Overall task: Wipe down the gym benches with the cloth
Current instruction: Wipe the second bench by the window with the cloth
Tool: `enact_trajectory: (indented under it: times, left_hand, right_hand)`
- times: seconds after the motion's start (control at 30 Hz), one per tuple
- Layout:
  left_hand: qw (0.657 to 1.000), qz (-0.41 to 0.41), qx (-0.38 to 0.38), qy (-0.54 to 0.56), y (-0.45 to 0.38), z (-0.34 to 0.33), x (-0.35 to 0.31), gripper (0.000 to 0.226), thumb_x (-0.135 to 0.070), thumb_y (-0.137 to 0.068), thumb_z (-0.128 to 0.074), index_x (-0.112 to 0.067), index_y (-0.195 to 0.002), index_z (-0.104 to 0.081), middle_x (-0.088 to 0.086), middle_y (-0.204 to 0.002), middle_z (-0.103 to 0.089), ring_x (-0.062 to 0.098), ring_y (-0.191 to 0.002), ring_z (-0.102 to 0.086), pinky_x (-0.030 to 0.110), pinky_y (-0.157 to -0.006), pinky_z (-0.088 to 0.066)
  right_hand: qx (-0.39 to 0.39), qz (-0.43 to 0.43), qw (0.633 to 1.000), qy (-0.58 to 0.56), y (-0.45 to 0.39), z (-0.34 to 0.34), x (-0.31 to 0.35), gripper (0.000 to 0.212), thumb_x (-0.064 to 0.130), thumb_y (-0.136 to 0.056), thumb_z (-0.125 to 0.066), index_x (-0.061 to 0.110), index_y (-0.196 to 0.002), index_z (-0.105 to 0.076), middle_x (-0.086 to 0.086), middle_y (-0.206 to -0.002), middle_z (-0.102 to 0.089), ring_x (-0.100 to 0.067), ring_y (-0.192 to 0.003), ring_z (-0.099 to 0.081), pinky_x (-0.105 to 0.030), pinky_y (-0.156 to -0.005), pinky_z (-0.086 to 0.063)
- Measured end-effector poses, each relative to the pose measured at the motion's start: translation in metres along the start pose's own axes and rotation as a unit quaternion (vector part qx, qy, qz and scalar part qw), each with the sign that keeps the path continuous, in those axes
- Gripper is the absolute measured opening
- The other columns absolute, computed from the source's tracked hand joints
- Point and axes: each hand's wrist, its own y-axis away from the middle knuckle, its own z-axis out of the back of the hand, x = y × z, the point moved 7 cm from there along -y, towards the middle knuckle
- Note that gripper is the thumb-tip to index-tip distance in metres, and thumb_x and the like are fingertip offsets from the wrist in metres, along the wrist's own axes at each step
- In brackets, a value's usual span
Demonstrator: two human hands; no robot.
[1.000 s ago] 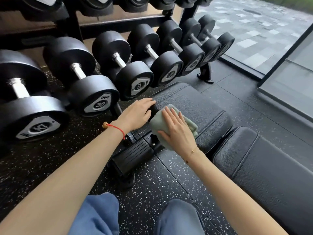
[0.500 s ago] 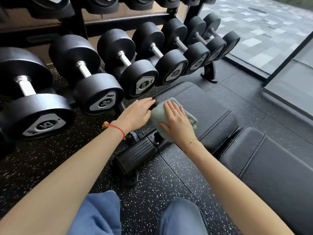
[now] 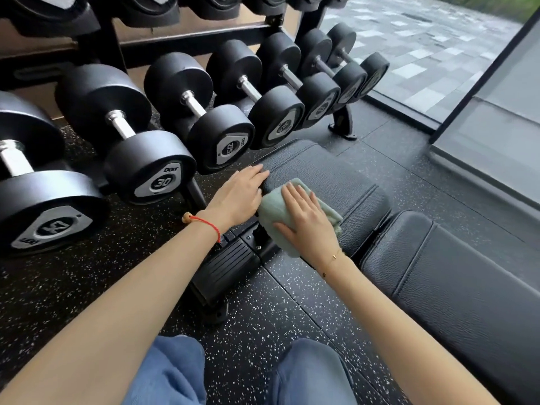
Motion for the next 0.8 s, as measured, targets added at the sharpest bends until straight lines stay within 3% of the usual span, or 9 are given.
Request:
enact_trajectory:
  times: [0.07,0.17,0.33,0.43,0.6,0.67,0.8]
  left_hand:
    - [1.000,-0.004,0.002,-0.003,0.000,-0.003,-0.002,0.051,-0.017,-0.100,-0.042,-0.012,-0.150,-0.032,0.007,-0.159,-0.027,0.024,-0.148,-0.020,0.038,-0.121,-0.014]
    - [1.000,0.002,0.015,0.000,0.001,-0.006,0.001,0.053,-0.019,-0.100,-0.042,-0.015,-0.151,-0.030,0.005,-0.160,-0.024,0.023,-0.149,-0.016,0.040,-0.122,-0.013]
    - [0.999,0.013,0.033,0.016,0.001,-0.009,0.002,0.056,-0.022,-0.101,-0.043,-0.016,-0.153,-0.024,0.004,-0.162,-0.018,0.020,-0.151,-0.008,0.032,-0.123,-0.007]
    - [0.999,0.021,0.026,0.017,-0.001,-0.009,0.001,0.055,-0.024,-0.101,-0.043,-0.016,-0.153,-0.025,0.004,-0.161,-0.020,0.020,-0.151,-0.008,0.031,-0.122,-0.007]
    - [0.999,0.018,0.030,0.020,0.000,-0.010,0.003,0.055,-0.023,-0.101,-0.044,-0.018,-0.153,-0.026,0.002,-0.161,-0.020,0.018,-0.150,-0.009,0.031,-0.122,-0.009]
    - [0.999,0.021,0.030,0.025,0.001,-0.011,0.003,0.056,-0.022,-0.101,-0.044,-0.018,-0.153,-0.026,0.002,-0.161,-0.020,0.019,-0.151,-0.008,0.031,-0.122,-0.008]
    - [0.999,0.034,0.028,0.032,0.002,-0.013,-0.002,0.056,-0.019,-0.100,-0.044,-0.015,-0.153,-0.026,0.004,-0.162,-0.018,0.021,-0.151,-0.007,0.031,-0.122,-0.004]
  right_hand:
    - [-0.032,0.007,0.999,-0.021,0.037,0.009,-0.017,0.070,0.047,-0.095,-0.054,0.012,-0.151,-0.033,-0.004,-0.159,-0.027,-0.018,-0.150,-0.017,-0.039,-0.124,-0.010]
    - [-0.053,-0.065,0.994,-0.073,0.062,0.021,-0.071,0.071,0.054,-0.091,-0.048,0.013,-0.148,-0.038,-0.001,-0.156,-0.032,-0.014,-0.149,-0.019,-0.042,-0.123,-0.015]
    - [-0.055,-0.196,0.978,-0.054,-0.016,0.027,-0.124,0.061,0.044,-0.098,-0.048,0.007,-0.145,-0.039,-0.013,-0.155,-0.035,-0.025,-0.148,-0.021,-0.045,-0.123,-0.009]
    - [-0.037,-0.158,0.986,-0.046,-0.036,0.016,-0.105,0.062,0.046,-0.099,-0.044,0.009,-0.148,-0.036,-0.010,-0.157,-0.031,-0.024,-0.149,-0.017,-0.041,-0.124,-0.002]
    - [-0.025,0.010,0.994,-0.102,0.031,0.019,-0.087,0.064,0.053,-0.095,-0.047,0.017,-0.148,-0.039,0.000,-0.156,-0.035,-0.014,-0.149,-0.020,-0.039,-0.124,-0.011]
    - [-0.034,0.001,0.994,-0.104,0.035,0.022,-0.107,0.064,0.053,-0.094,-0.048,0.017,-0.147,-0.041,0.000,-0.154,-0.038,-0.012,-0.148,-0.023,-0.040,-0.123,-0.015]
    - [-0.048,-0.115,0.989,-0.073,-0.029,0.028,-0.131,0.053,0.038,-0.097,-0.053,0.007,-0.139,-0.048,-0.011,-0.148,-0.045,-0.023,-0.143,-0.031,-0.045,-0.121,-0.015]
